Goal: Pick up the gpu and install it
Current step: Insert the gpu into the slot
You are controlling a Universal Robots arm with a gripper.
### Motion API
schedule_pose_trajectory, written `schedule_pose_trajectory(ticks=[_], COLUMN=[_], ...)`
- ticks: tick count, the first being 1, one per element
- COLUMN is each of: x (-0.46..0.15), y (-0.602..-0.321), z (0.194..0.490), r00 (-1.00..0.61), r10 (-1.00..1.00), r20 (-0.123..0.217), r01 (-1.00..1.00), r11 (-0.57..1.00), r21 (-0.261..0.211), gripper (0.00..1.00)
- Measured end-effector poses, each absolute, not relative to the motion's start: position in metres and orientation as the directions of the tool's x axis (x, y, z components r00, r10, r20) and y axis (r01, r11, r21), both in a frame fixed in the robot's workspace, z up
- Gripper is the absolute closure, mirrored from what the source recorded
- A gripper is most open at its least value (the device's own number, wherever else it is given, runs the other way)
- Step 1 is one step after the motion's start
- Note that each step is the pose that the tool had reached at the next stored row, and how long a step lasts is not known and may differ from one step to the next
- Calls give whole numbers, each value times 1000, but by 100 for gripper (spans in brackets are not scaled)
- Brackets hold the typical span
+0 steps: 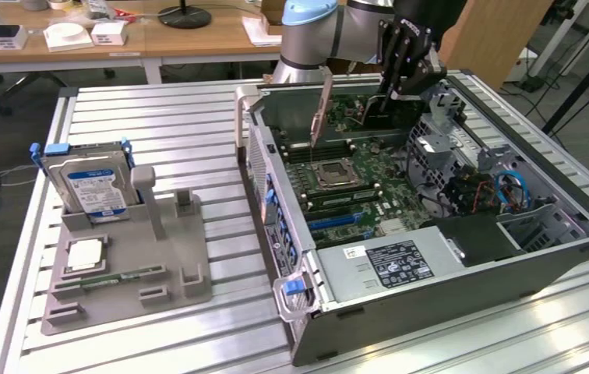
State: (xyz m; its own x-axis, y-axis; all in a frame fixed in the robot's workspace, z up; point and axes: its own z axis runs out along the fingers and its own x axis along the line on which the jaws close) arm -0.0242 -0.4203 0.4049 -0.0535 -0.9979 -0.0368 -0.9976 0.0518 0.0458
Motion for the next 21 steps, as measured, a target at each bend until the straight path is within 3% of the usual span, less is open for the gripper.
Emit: schedule_pose_trajectory(ticks=[21], x=[-24], y=[-420], z=[394], r00=[-53], r10=[-998], r20=[-37], r01=[-998], r11=[52], r21=[46], gripper=[74])
